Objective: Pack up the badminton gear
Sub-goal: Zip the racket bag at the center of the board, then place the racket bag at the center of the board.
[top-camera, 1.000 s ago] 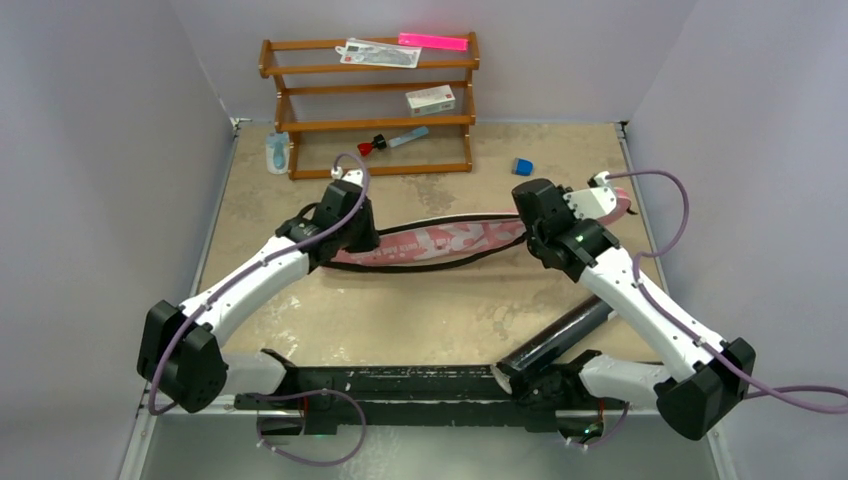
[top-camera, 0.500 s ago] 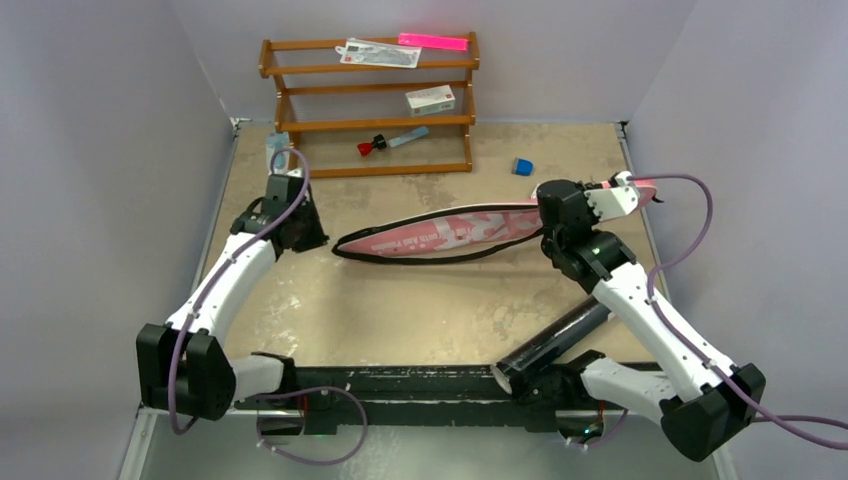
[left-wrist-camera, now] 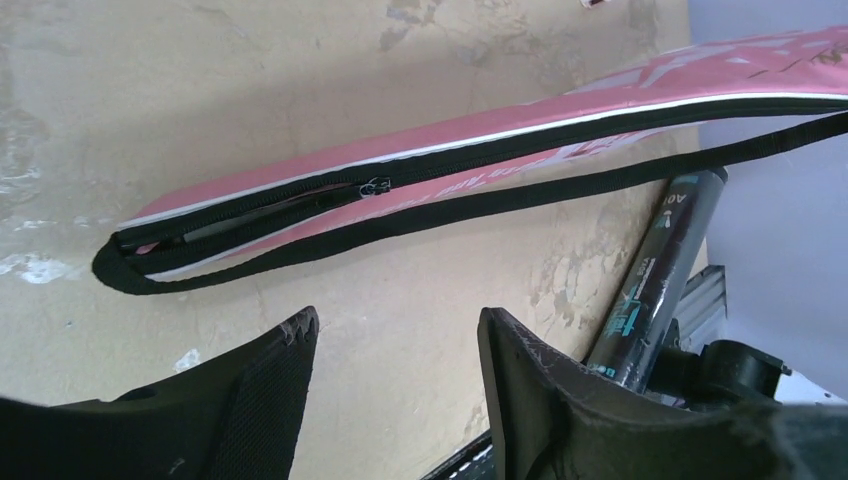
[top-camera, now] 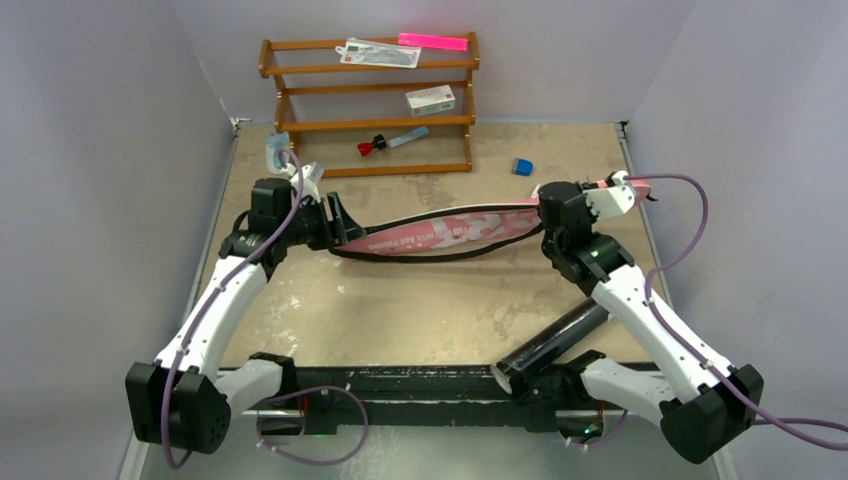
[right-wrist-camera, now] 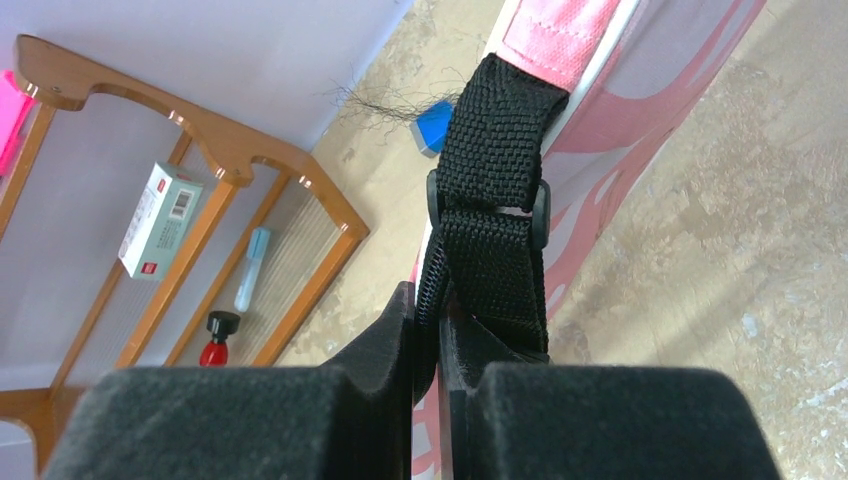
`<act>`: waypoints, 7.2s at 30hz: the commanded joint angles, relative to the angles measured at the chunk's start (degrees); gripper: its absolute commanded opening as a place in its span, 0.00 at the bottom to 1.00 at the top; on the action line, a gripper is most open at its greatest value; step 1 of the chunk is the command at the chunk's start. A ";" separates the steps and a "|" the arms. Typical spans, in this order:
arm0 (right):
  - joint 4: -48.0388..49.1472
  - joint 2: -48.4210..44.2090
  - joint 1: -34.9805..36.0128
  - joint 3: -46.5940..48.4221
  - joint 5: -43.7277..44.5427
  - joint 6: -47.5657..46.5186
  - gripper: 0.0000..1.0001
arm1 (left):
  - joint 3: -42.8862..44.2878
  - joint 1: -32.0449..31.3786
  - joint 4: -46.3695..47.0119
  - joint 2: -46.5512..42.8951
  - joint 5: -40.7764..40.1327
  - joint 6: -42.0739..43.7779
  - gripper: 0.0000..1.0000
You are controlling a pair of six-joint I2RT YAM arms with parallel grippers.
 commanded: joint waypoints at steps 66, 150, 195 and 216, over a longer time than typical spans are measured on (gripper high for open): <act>7.46 -3.81 -0.52 -0.20 -4.54 -4.19 0.00 | -8.99 -3.74 27.65 13.75 0.71 -7.53 0.42; 4.42 4.41 -5.62 -2.25 -8.23 2.77 0.00 | -18.12 16.49 17.30 -0.47 -10.33 -17.71 0.00; 25.12 4.22 -5.88 -11.71 -38.09 -33.75 0.99 | -17.11 6.37 13.58 -23.77 -17.27 -9.06 1.00; 64.06 -2.36 -15.71 -36.49 -40.68 -57.69 0.98 | -26.59 5.06 52.53 -9.69 -20.06 8.50 1.00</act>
